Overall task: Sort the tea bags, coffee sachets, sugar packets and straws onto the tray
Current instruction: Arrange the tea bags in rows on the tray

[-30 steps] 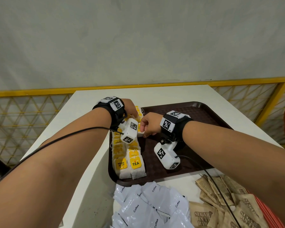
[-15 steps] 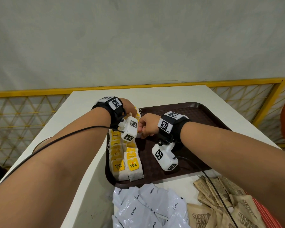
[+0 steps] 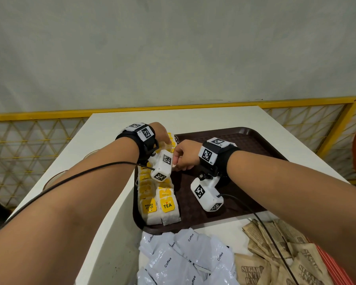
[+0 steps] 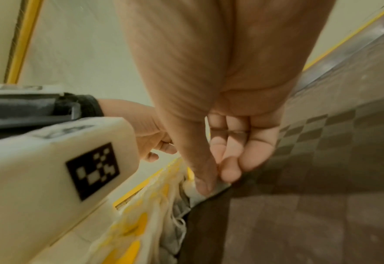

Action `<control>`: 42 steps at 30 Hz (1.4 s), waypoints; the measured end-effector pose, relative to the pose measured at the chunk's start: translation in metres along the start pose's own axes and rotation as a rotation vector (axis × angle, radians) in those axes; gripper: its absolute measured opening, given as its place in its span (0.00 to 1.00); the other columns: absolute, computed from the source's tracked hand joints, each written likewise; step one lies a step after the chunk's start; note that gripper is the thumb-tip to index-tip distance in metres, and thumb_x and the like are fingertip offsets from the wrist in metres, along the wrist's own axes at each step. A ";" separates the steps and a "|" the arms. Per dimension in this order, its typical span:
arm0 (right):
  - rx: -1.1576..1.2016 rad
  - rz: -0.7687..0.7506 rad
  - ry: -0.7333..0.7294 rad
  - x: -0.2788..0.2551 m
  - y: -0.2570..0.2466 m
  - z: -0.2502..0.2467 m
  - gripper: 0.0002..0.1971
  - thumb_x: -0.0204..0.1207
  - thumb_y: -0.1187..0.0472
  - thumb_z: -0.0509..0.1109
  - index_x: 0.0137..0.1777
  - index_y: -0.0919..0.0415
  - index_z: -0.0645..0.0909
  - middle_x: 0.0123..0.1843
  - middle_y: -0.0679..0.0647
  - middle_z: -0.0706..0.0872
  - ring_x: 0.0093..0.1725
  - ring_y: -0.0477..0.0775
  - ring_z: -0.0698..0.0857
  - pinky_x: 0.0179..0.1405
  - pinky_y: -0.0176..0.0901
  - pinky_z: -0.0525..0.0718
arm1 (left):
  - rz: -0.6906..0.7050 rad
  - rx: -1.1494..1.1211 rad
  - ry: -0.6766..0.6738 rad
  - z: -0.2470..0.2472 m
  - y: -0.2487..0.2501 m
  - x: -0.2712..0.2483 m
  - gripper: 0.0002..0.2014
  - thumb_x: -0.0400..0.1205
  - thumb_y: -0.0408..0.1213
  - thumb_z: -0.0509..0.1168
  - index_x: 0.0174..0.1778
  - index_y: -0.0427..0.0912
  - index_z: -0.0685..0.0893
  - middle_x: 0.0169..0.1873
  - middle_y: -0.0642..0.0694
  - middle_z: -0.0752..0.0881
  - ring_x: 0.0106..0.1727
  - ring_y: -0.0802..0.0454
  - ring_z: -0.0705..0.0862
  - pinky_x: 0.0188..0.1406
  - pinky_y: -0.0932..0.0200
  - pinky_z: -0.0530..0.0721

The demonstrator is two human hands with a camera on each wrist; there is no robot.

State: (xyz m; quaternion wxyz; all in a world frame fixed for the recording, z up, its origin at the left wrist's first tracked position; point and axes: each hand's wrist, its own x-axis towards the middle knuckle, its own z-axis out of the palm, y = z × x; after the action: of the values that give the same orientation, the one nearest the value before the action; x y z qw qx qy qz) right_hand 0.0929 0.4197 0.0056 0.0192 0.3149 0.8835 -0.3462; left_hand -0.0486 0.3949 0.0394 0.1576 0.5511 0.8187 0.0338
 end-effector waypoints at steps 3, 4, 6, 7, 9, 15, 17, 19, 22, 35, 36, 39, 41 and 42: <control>0.085 0.013 -0.010 -0.007 0.001 -0.009 0.05 0.72 0.68 0.76 0.43 0.61 0.83 0.37 0.58 0.87 0.33 0.47 0.85 0.35 0.34 0.85 | 0.004 -0.049 0.036 -0.004 -0.004 -0.005 0.21 0.81 0.44 0.67 0.66 0.35 0.82 0.66 0.39 0.82 0.68 0.43 0.78 0.67 0.52 0.76; 0.118 0.020 0.003 -0.010 0.002 -0.013 0.05 0.72 0.69 0.76 0.45 0.63 0.84 0.39 0.59 0.87 0.33 0.46 0.85 0.36 0.35 0.85 | 0.009 -0.071 0.042 -0.005 -0.007 -0.007 0.21 0.80 0.44 0.69 0.65 0.35 0.83 0.64 0.40 0.83 0.67 0.43 0.79 0.66 0.52 0.76; 0.171 0.030 0.050 -0.017 0.004 -0.019 0.07 0.72 0.71 0.75 0.48 0.65 0.85 0.40 0.59 0.88 0.35 0.48 0.86 0.40 0.37 0.86 | 0.003 -0.088 0.028 -0.004 -0.012 -0.011 0.20 0.78 0.44 0.71 0.62 0.36 0.86 0.61 0.41 0.85 0.65 0.44 0.80 0.66 0.52 0.77; 0.183 0.029 0.070 -0.019 0.004 -0.020 0.07 0.72 0.72 0.74 0.50 0.66 0.86 0.41 0.59 0.88 0.36 0.48 0.86 0.43 0.39 0.87 | 0.008 -0.102 0.024 -0.003 -0.014 -0.013 0.18 0.77 0.43 0.73 0.59 0.37 0.87 0.59 0.42 0.86 0.64 0.45 0.81 0.64 0.53 0.77; 0.177 0.011 0.087 -0.023 0.004 -0.018 0.09 0.72 0.73 0.73 0.51 0.66 0.87 0.38 0.56 0.87 0.35 0.47 0.86 0.43 0.40 0.87 | 0.017 -0.127 0.023 0.001 -0.015 -0.014 0.16 0.75 0.42 0.74 0.56 0.38 0.89 0.55 0.42 0.88 0.61 0.45 0.83 0.62 0.53 0.79; 0.062 -0.007 0.076 -0.016 -0.002 -0.007 0.17 0.72 0.73 0.73 0.61 0.65 0.85 0.39 0.54 0.86 0.33 0.45 0.85 0.39 0.38 0.87 | 0.008 -0.038 0.031 0.012 -0.010 -0.012 0.15 0.75 0.42 0.74 0.53 0.39 0.90 0.53 0.42 0.89 0.57 0.46 0.85 0.61 0.49 0.83; 0.029 -0.004 0.065 -0.014 -0.003 -0.006 0.18 0.72 0.71 0.74 0.62 0.64 0.85 0.42 0.55 0.87 0.36 0.47 0.86 0.43 0.40 0.88 | 0.005 -0.035 0.024 0.012 -0.010 -0.011 0.14 0.75 0.41 0.74 0.53 0.38 0.89 0.53 0.42 0.88 0.57 0.46 0.85 0.60 0.49 0.84; 0.015 -0.009 0.066 -0.012 -0.005 -0.005 0.17 0.72 0.71 0.74 0.61 0.65 0.85 0.42 0.56 0.87 0.30 0.42 0.84 0.38 0.35 0.86 | 0.020 -0.039 0.023 0.010 -0.008 -0.010 0.13 0.75 0.39 0.74 0.53 0.38 0.89 0.55 0.43 0.87 0.59 0.46 0.84 0.58 0.53 0.83; 0.033 -0.008 0.112 -0.011 -0.006 -0.007 0.18 0.72 0.73 0.72 0.62 0.65 0.84 0.43 0.58 0.87 0.32 0.45 0.84 0.38 0.34 0.86 | 0.044 -0.071 0.031 0.007 -0.006 -0.009 0.11 0.74 0.37 0.75 0.52 0.41 0.89 0.56 0.44 0.86 0.60 0.46 0.83 0.54 0.55 0.80; 0.110 0.115 0.309 -0.010 0.002 -0.014 0.14 0.73 0.73 0.70 0.56 0.62 0.87 0.43 0.54 0.89 0.40 0.51 0.87 0.47 0.44 0.89 | 0.064 -0.161 0.088 0.008 -0.014 -0.008 0.05 0.74 0.38 0.75 0.43 0.44 0.90 0.48 0.45 0.89 0.54 0.47 0.85 0.53 0.55 0.80; 0.111 0.121 0.305 -0.008 0.002 -0.013 0.15 0.72 0.74 0.70 0.57 0.61 0.87 0.48 0.56 0.90 0.46 0.55 0.89 0.53 0.49 0.89 | 0.066 -0.163 0.078 0.009 -0.014 -0.008 0.04 0.73 0.39 0.76 0.42 0.45 0.90 0.47 0.46 0.89 0.54 0.48 0.85 0.53 0.54 0.81; 0.136 0.117 0.256 -0.006 0.000 -0.008 0.17 0.70 0.74 0.71 0.58 0.63 0.87 0.55 0.59 0.90 0.53 0.60 0.88 0.56 0.57 0.87 | 0.059 -0.147 0.062 0.014 -0.013 -0.009 0.06 0.72 0.40 0.76 0.44 0.46 0.91 0.47 0.47 0.90 0.52 0.48 0.86 0.54 0.53 0.84; 0.138 0.124 0.241 -0.004 -0.003 -0.005 0.20 0.70 0.74 0.72 0.63 0.64 0.85 0.59 0.59 0.88 0.56 0.58 0.87 0.58 0.54 0.87 | 0.050 -0.135 0.066 0.016 -0.013 -0.009 0.07 0.72 0.41 0.77 0.44 0.46 0.92 0.46 0.47 0.90 0.51 0.49 0.87 0.54 0.53 0.85; 0.152 0.129 0.243 -0.003 -0.003 -0.003 0.21 0.70 0.74 0.72 0.64 0.64 0.84 0.60 0.59 0.87 0.56 0.58 0.87 0.58 0.54 0.87 | 0.047 -0.131 0.064 0.016 -0.012 -0.009 0.06 0.71 0.41 0.77 0.42 0.47 0.92 0.45 0.48 0.90 0.50 0.50 0.87 0.53 0.53 0.86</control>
State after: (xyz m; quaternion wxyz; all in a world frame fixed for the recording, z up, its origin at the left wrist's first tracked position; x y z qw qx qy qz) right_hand 0.0943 0.4186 0.0104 -0.0898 0.4111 0.8286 -0.3693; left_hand -0.0518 0.3797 0.0230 0.1663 0.5572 0.8063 0.1088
